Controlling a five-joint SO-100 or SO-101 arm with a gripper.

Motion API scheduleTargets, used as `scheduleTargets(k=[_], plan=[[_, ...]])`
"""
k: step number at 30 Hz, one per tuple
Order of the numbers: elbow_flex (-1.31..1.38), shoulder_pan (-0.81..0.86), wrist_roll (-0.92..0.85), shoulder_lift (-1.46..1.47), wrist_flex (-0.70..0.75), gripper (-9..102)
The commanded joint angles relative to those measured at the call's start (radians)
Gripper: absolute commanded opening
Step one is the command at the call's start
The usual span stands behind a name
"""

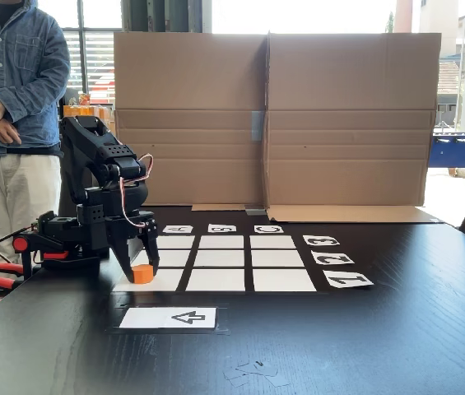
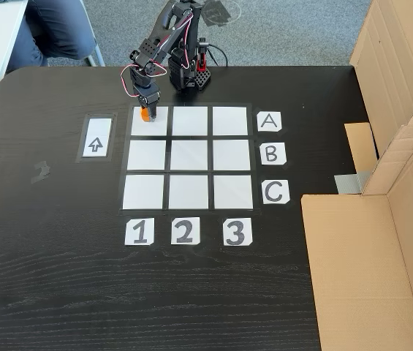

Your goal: Pick up the round, orange token and place it in the grid on square A1.

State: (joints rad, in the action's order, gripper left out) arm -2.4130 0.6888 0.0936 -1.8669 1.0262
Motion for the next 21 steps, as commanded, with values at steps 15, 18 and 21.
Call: scheduleTargets(k=[15,18,21], plan=[[-0.012,-0.048,0.006,0.015,-0.02,10],[-0.014,-0.048,0.006,0.017,-0.02,11],[-0.014,-0.048,0.006,0.017,-0.02,14]])
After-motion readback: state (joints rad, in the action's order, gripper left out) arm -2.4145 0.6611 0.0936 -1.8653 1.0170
